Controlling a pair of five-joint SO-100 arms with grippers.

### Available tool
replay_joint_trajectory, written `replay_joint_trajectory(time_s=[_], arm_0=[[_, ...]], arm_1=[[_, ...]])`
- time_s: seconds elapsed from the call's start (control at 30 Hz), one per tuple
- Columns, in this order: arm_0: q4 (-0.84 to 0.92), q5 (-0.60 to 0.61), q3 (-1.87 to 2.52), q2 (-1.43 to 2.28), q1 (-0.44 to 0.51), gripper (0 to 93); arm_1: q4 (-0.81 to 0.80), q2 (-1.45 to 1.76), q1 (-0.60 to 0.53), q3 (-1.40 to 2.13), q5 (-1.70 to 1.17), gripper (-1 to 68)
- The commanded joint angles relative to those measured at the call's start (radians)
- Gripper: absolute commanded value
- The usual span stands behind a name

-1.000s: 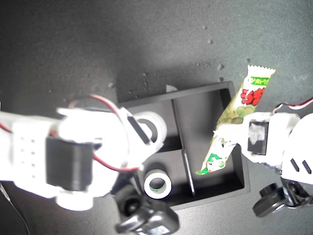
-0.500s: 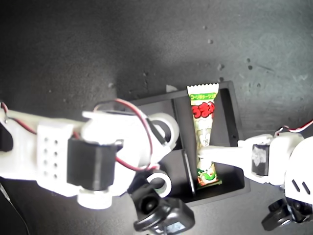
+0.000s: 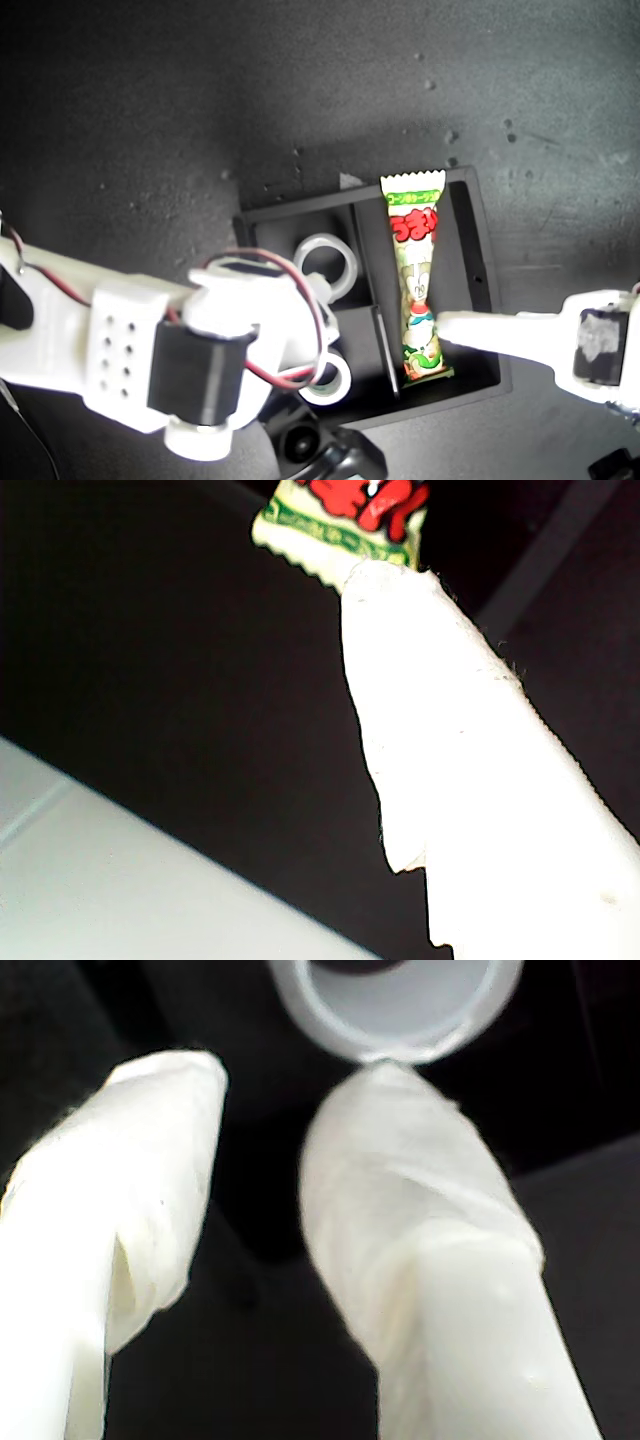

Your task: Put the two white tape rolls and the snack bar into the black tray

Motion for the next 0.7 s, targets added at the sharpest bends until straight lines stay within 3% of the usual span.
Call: replay_joint_trajectory(time_s=[0.0,0.1,0.2,0.3,0.47,0.67], arm_0=[[0.017,-0.060,0.267,0.301,-0.058,0.0],[-0.021,-0.084,0.617,0.588,-0.121,0.0],[-0.222,-0.104,1.106,1.022,-0.173,0.0],[-0.408,-0.158,1.565,1.513,-0.204,0.0],[-0.468,-0.272,2.034,2.082,-0.135,0.0],[-0.472,-0.360,2.370,2.376,-0.043,0.0]], arm_1=[[0.109,0.021,0.077,-0.181,0.242,-0.2],[0.166,0.156,0.118,-0.144,0.511,-0.4],[0.163,0.485,0.158,0.189,0.742,-0.5],[-0.014,0.910,0.175,0.678,0.825,-0.6],[-0.252,1.437,0.163,1.381,0.873,-0.6],[-0.462,1.904,0.143,2.046,0.874,-0.6]])
